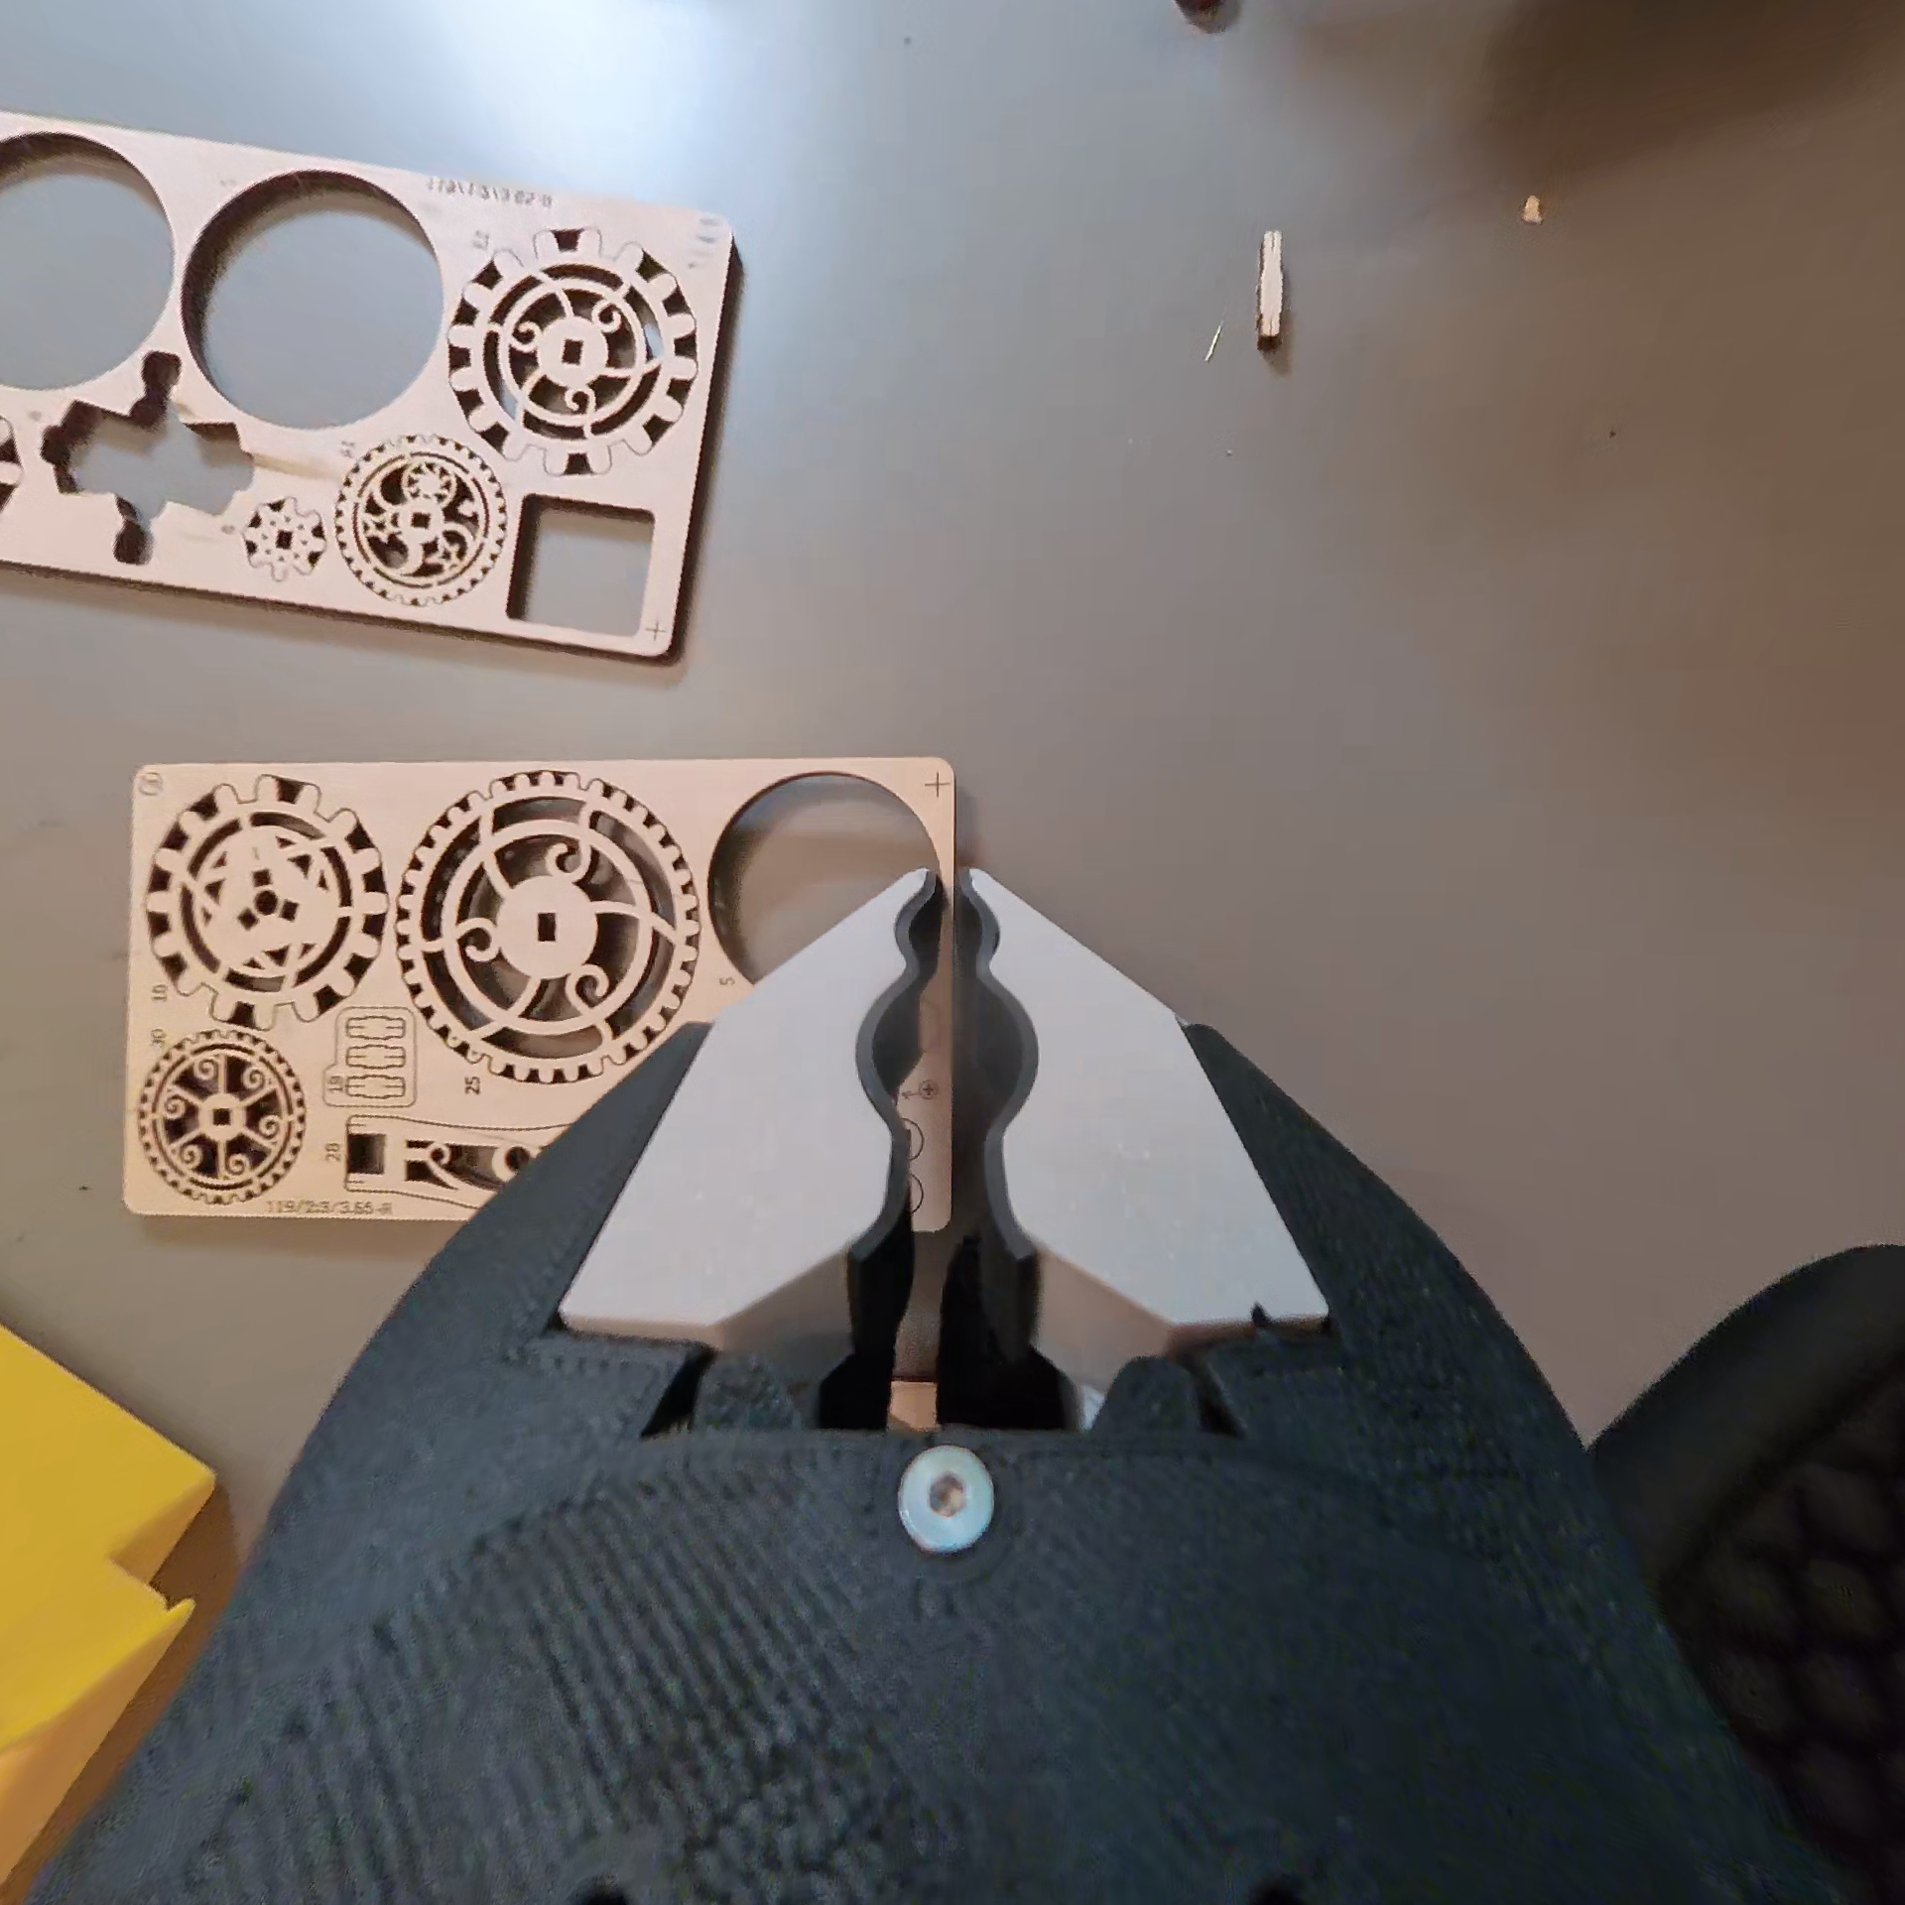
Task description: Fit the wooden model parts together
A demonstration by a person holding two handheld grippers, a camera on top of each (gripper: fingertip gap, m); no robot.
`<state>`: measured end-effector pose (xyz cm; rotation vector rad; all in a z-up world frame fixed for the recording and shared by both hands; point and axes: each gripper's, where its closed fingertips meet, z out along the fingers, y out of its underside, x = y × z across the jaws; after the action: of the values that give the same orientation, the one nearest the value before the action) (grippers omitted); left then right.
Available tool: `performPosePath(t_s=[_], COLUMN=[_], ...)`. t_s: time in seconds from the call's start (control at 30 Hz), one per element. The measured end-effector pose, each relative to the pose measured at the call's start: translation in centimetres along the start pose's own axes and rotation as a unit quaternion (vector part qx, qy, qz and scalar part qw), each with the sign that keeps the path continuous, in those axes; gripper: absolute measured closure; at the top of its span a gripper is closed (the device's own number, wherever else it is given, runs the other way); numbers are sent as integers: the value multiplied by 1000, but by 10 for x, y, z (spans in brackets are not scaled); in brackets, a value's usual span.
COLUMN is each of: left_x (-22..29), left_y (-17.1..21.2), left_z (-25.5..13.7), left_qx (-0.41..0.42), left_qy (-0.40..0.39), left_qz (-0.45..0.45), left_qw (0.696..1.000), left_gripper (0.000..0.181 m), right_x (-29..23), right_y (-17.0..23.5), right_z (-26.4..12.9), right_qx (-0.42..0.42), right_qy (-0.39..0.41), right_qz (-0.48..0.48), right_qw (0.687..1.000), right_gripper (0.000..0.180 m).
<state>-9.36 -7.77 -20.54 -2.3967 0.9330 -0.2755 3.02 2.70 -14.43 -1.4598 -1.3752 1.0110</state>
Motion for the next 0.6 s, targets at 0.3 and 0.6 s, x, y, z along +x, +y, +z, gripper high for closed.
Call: performPosePath(t_s=[0.3, 0.6], left_x=[6, -1], left_y=[-2, -1], left_z=[-1, -4], left_qx=[26, 36], left_qy=[-8, -7], left_qz=[-4, -16], left_qw=[1000, 999], left_gripper=[180, 159], right_x=[2, 6], right_y=[6, 9], right_z=[0, -6], right_qx=[-11, -13], right_qy=[5, 15], right_qz=[4, 10], right_qw=[1000, 1000], right_gripper=[134, 134])
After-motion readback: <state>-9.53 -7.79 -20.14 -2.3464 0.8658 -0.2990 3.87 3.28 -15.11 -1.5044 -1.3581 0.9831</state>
